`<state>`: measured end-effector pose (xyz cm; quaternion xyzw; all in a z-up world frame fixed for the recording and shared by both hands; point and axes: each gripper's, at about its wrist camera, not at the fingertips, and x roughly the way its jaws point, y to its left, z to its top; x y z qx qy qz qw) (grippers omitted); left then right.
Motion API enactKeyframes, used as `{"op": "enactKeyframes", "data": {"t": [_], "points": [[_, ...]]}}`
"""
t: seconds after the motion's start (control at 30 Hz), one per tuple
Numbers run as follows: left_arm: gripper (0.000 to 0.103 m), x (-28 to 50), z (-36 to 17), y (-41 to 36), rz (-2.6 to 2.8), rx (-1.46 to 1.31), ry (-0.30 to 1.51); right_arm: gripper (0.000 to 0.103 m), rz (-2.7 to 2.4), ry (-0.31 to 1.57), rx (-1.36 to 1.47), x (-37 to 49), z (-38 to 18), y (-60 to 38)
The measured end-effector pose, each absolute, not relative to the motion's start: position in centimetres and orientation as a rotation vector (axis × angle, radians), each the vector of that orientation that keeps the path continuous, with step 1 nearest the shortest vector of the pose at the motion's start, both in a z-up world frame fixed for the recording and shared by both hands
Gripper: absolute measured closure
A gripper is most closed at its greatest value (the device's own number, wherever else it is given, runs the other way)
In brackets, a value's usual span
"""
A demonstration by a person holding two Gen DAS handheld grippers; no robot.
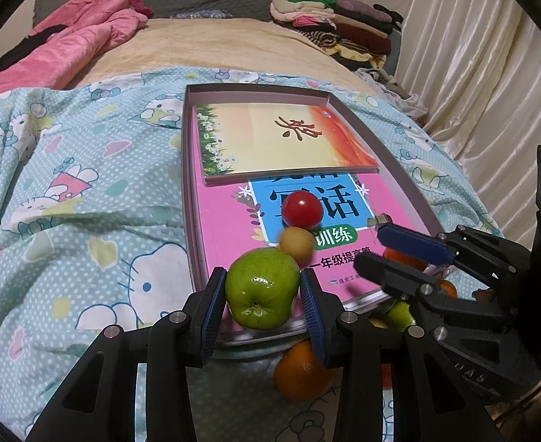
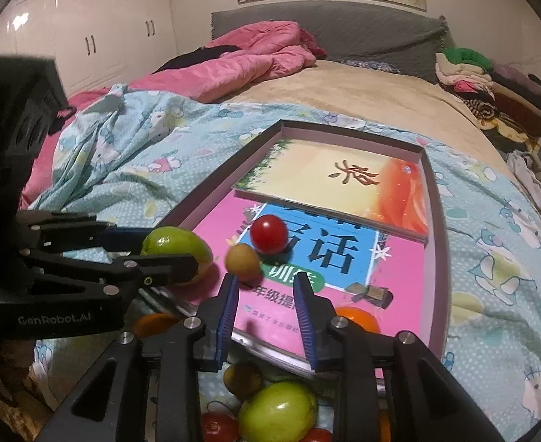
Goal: Organize fruits
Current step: 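Open the right tool to drop the brown fruit on the book while the left tool holds the guava, then open the left tool to release the green guava onto the book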
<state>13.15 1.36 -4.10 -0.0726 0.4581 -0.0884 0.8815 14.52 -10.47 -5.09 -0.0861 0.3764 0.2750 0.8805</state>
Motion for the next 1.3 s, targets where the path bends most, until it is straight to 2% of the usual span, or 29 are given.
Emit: {"op": "enactKeyframes", "data": {"t": [0.27,0.33,0.5,0.63,0.7,0.97,1.03,1.2,1.3], "points": [[0.061,13.3,-4.2,1.4,-0.18,-0.152,0.953,0.071,0.559,0.773,-0.138,14.7,-4.8,-11.1],[0.057,13.3,-4.2,1.4,-0.173,-0.15,0.954,0.071,0.56,0.772,-0.133,14.7,-4.8,-11.1],[0.057,13.3,-4.2,1.6,-0.172,-0.166,0.955,0.07,0.563,0.772,-0.112,14.7,-4.7,-11.3],[0.056,13.1,-3.9,1.6,-0.18,-0.174,0.94,0.058,0.558,0.763,-0.097,14.7,-4.5,-11.6],[0.055,13.1,-3.8,1.6,-0.179,-0.174,0.936,0.057,0.557,0.76,-0.091,14.7,-4.4,-11.7],[0.042,12.5,-2.8,1.9,-0.184,-0.193,0.895,0.052,0.548,0.751,-0.084,14.7,-4.3,-11.8],[0.035,12.5,-2.7,2.1,-0.177,-0.202,0.897,0.051,0.546,0.75,-0.079,14.8,-4.3,-11.9],[0.035,12.5,-2.4,2.4,-0.162,-0.21,0.89,0.05,0.542,0.75,-0.074,14.8,-4.3,-12.0],[0.031,12.3,-2.1,2.6,-0.154,-0.21,0.877,0.05,0.539,0.742,-0.066,14.7,-4.1,-12.2]]}}
